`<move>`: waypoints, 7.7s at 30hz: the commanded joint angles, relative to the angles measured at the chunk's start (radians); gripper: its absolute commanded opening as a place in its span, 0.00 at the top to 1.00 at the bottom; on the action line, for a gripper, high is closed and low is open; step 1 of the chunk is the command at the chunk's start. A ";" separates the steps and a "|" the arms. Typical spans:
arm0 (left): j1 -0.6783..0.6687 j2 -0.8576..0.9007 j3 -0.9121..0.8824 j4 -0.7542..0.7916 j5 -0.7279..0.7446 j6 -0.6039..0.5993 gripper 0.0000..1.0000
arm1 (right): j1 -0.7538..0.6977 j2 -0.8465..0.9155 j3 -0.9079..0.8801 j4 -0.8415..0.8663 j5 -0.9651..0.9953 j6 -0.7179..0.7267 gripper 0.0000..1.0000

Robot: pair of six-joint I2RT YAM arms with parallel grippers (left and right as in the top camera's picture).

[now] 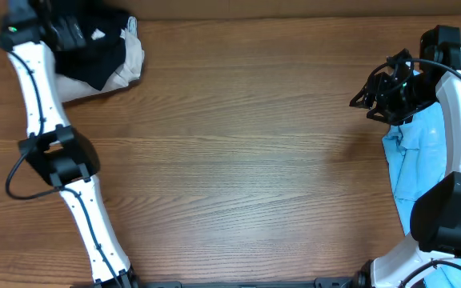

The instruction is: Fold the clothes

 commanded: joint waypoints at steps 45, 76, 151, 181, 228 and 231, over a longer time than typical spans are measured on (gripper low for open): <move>-0.035 -0.540 0.057 -0.470 0.058 0.023 0.00 | 0.011 -0.589 0.654 -0.288 0.108 0.012 0.00; -0.035 -0.540 0.057 -0.470 0.058 0.022 0.00 | 0.221 -1.442 -1.162 1.242 0.130 -0.158 0.00; -0.423 -1.520 -1.412 0.296 0.167 -0.054 0.00 | 0.240 -1.864 -1.734 1.350 0.164 -0.158 0.00; -0.292 -2.630 -2.811 1.141 0.134 -0.096 0.00 | 0.240 -1.864 -1.734 1.350 0.164 -0.158 0.00; -0.293 -2.734 -2.811 0.956 0.128 -0.082 0.00 | 0.240 -1.864 -1.734 1.350 0.164 -0.158 0.00; -0.293 -2.734 -2.811 0.956 0.128 -0.082 0.00 | 0.240 -1.864 -1.734 1.350 0.164 -0.158 0.00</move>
